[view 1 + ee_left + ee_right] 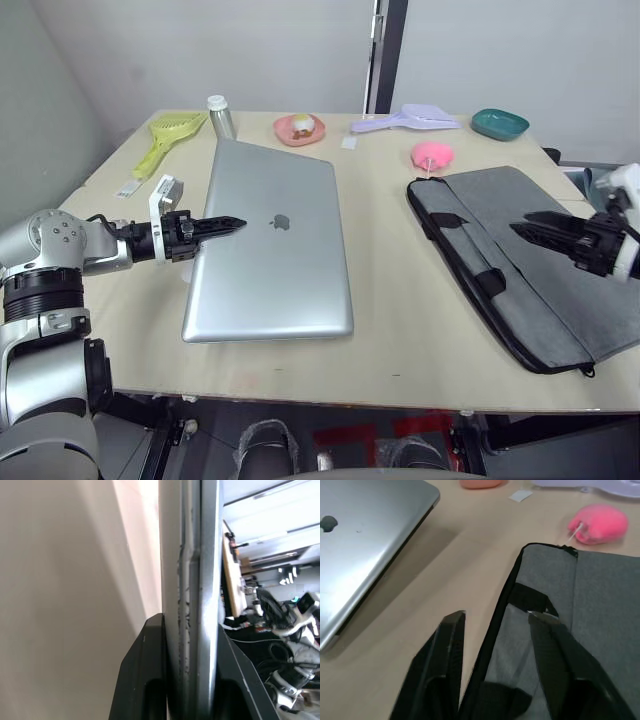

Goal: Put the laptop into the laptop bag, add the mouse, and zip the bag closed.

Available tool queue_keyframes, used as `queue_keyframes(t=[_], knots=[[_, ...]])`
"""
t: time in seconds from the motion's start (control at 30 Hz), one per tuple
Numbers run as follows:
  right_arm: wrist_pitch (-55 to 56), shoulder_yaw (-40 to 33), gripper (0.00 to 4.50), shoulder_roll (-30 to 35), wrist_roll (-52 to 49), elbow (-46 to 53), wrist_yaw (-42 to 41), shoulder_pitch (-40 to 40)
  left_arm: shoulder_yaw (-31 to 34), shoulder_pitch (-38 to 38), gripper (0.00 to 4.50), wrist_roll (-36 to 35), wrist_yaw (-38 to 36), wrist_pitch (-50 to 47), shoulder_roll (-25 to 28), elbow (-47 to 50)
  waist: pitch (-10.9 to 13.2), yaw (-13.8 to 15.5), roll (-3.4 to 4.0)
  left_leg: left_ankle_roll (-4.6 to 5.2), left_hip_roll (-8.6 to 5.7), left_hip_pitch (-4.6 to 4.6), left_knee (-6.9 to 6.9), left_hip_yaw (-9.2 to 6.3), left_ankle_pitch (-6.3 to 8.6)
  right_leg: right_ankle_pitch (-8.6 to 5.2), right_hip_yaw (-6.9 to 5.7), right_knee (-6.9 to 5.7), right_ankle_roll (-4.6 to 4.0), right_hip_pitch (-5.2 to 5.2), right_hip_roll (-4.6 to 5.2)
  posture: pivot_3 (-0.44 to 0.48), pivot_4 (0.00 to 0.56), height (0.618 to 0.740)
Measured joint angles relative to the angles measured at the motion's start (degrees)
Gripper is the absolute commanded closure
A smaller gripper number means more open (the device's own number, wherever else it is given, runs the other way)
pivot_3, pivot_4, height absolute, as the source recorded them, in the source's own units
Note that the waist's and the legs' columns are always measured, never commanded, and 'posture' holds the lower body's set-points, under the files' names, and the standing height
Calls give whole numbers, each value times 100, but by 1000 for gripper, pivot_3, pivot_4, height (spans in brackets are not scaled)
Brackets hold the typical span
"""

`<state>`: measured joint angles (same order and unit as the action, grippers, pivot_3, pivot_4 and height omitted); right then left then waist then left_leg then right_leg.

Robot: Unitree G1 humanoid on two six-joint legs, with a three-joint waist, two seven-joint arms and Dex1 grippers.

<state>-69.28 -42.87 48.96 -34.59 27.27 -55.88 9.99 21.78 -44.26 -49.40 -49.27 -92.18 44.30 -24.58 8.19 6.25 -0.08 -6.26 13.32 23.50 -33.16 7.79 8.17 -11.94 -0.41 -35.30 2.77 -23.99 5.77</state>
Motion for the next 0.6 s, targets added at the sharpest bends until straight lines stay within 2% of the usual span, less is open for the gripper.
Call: queue_keyframes(t=[0.13, 0.23, 0.3, 0.43, 0.53, 0.6], knots=[[-537, -671, 34, -10, -548, 394, 123, -493, -523, -37, 4187, -445, -15, -2, 150, -14, 0, -15, 1, -10, -2, -11, -1, 14, 7, 0, 13, -3, 0, 1, 3, 0, 150, 740], [-681, -573, 34, 71, -683, 479, 432, -463, -707, -132, 4187, -471, 32, -3, 90, -240, 1, -36, 1, -13, -1, -28, 0, 21, 7, 0, 21, -18, 2, 3, 2, 0, 150, 740], [-681, -80, 34, 202, -540, 461, 777, -375, -694, -304, 4187, -465, 135, -3, -46, -434, 2, -31, 2, -25, -1, -29, 0, 21, 5, 2, 22, -22, 4, 3, 2, 0, 150, 740], [-310, 1734, 34, 174, 250, -257, 1757, 224, -591, -590, 4187, -580, 317, -3, -567, -523, 2, -22, 3, -68, -10, -36, -3, 21, -10, 5, 25, -24, 9, 14, 10, 0, 150, 740], [-172, 2329, 34, -49, 417, -696, 2007, 493, -420, -602, 4187, -651, 510, -3, -846, -511, 3, -16, 4, -69, -9, -25, 4, 19, -13, 6, 20, -22, 13, 3, 8, 0, 150, 740], [-37, 2609, 34, -85, 496, -812, 2065, 560, -301, -601, 4187, -651, 690, -4, -1053, -497, 3, -12, 4, -35, -9, -20, 13, 18, -35, 5, 15, -16, 15, 0, 6, 0, 150, 740]])
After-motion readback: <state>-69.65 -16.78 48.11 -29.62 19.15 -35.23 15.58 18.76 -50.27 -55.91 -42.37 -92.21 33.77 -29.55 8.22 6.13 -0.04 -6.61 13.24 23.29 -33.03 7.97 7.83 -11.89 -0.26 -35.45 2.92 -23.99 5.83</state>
